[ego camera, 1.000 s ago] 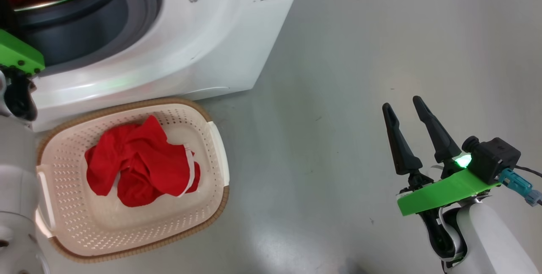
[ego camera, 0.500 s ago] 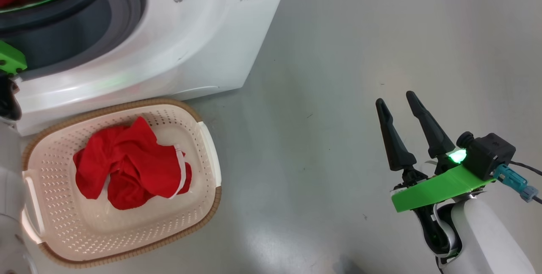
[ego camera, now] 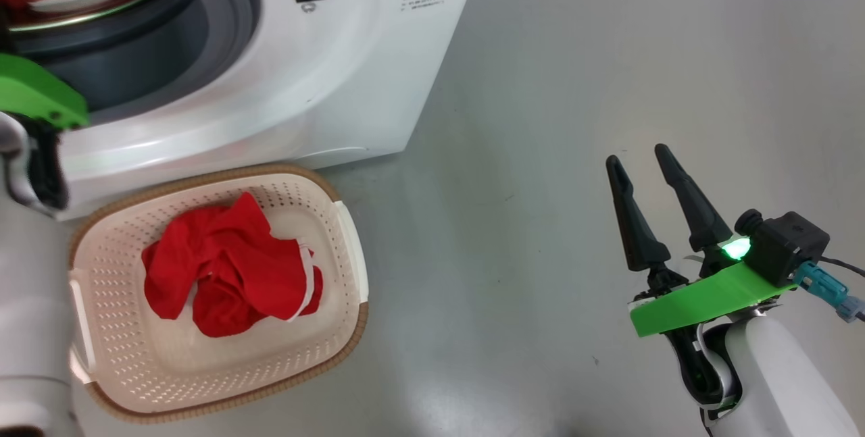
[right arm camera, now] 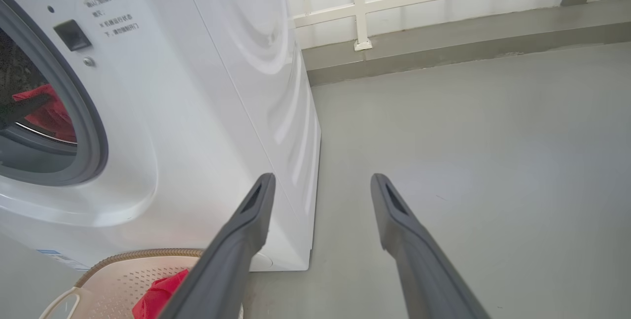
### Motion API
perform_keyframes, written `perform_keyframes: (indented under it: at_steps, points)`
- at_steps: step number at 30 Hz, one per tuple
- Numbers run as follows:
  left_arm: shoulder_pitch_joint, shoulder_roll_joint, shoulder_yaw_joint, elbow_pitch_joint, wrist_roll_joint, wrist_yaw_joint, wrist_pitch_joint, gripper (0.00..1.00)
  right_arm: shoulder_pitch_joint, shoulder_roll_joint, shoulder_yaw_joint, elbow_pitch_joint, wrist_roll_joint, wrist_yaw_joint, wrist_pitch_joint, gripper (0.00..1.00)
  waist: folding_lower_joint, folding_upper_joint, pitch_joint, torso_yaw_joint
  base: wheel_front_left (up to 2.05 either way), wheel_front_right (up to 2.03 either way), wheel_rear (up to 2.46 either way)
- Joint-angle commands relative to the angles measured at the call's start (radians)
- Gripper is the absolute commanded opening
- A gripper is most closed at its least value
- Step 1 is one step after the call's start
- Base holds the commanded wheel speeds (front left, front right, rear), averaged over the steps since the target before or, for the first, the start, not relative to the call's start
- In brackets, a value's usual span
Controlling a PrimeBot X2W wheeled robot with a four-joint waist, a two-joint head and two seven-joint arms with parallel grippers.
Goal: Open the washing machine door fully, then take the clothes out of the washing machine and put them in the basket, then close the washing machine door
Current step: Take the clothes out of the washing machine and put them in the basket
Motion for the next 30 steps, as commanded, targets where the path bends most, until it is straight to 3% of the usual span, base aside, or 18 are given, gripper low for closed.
perform_keyframes:
  at_steps: [1, 30]
  points:
    - [0.049, 0.027, 0.008, -0.075, 0.019, -0.010, -0.012, 0.00, 0.019, -0.016, 0.011, -0.024, 0.000, 0.006, -0.006, 1.00, 0.0001, -0.0001, -0.014, 0.012, 0.00, 0.00, 0.00]
    - [0.463, -0.128, 0.051, -0.736, 0.113, -0.064, -0.012, 0.00, 0.097, -0.068, -0.004, -0.021, -0.011, 0.006, -0.006, 1.00, 0.0001, -0.0001, -0.162, 0.101, 0.00, 0.00, 0.00]
